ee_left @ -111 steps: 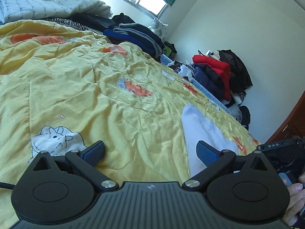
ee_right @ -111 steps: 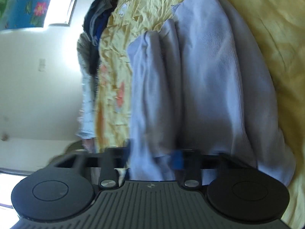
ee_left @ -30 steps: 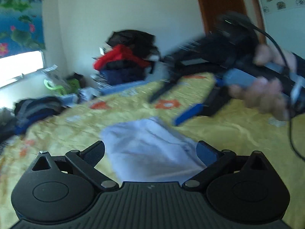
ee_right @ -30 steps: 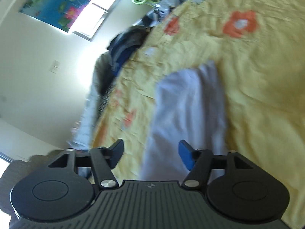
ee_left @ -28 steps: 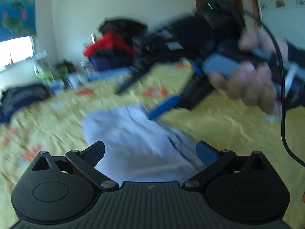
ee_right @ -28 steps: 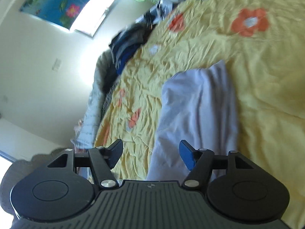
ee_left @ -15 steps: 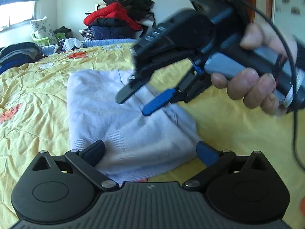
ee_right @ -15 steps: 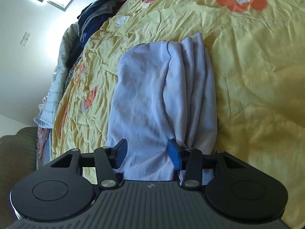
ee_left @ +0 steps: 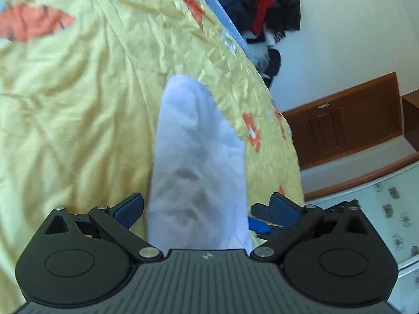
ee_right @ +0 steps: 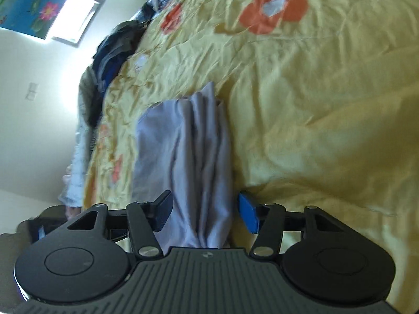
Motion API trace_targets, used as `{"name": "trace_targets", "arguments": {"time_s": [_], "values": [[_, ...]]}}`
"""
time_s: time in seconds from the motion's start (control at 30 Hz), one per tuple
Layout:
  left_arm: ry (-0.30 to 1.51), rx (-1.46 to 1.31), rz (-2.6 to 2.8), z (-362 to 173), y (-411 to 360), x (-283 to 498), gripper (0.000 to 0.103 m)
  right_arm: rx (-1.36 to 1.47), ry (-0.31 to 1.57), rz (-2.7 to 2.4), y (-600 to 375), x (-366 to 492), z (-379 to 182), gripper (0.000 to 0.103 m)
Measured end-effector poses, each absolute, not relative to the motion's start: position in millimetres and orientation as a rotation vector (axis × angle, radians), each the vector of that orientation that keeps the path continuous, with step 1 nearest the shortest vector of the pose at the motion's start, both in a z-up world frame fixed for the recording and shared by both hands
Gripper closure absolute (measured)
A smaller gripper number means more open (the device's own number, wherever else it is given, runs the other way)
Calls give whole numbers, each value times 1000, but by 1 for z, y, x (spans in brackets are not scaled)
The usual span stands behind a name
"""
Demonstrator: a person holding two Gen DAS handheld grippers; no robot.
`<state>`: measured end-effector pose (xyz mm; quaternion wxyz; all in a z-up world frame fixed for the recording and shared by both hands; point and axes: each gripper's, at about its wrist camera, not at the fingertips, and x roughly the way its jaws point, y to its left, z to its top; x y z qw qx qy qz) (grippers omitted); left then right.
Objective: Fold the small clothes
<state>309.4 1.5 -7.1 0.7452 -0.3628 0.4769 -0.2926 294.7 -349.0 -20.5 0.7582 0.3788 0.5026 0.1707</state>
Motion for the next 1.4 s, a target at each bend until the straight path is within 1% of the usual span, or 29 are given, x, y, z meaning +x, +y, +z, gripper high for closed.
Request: {"name": "trace_targets", "arguments": {"time_s": [0.03,0.07,0.1,0.13,0.17,0.27,0.3,0.33,0.37,0.4,0.47,0.6,0.77,0.83,0.97,1.0,1.03,1.1,1.13,1.17,1.2,1.3,1.37,1.4], "values": [[1043,-784,-641,-9,-2,311,7,836,1095,386,-348,295,-22,42],[1034,-763,-627,-9,-5,312,23,842,1093,398,-346,297,-24,42],[1034,-750,-607,-9,-7,315,33,845,1093,409,-345,300,-23,42],[1045,-753,-589,-11,-8,317,50,850,1094,414,-344,303,-23,43],[1055,-771,-579,-15,-7,321,59,857,1099,417,-343,306,-24,43],[1051,-767,-593,-19,-6,323,61,866,1092,436,-339,311,-26,43],[1042,-745,-595,-18,-8,322,61,852,1087,444,-337,311,-25,45],[1037,-713,-584,-16,-11,321,68,834,1080,449,-334,310,-24,51],[1039,-674,-562,-14,-14,321,78,807,1074,444,-329,310,-23,75],[1043,-645,-547,-12,-16,320,82,764,1087,421,-324,311,-23,83],[1041,-590,-541,-4,-18,318,86,746,1074,414,-319,311,-21,83],[1024,-532,-560,18,-14,313,88,735,1042,431,-308,309,-10,84],[969,-516,-531,44,18,310,87,757,1000,530,-283,312,10,84],[986,-527,-500,40,30,315,87,763,1005,548,-273,317,11,84],[1065,-523,-434,7,34,325,86,739,1055,505,-259,331,-5,83],[1060,-554,-437,2,38,324,86,750,1070,486,-259,334,-13,78],[1052,-597,-439,0,44,321,84,775,1079,466,-260,335,-20,76],[1048,-650,-438,3,53,315,76,832,1070,439,-266,329,-27,63],[1039,-656,-427,7,57,309,66,848,1056,440,-269,322,-25,59],[1007,-645,-411,13,62,300,57,847,1035,443,-273,315,-21,57],[961,-608,-381,22,65,288,55,827,1008,434,-276,306,-14,58],[773,-461,-363,53,55,242,54,663,879,392,-273,278,18,57],[718,-338,-438,60,31,219,54,674,836,467,-266,268,31,57],[716,-254,-460,58,14,208,54,710,835,516,-260,268,34,56]]}}
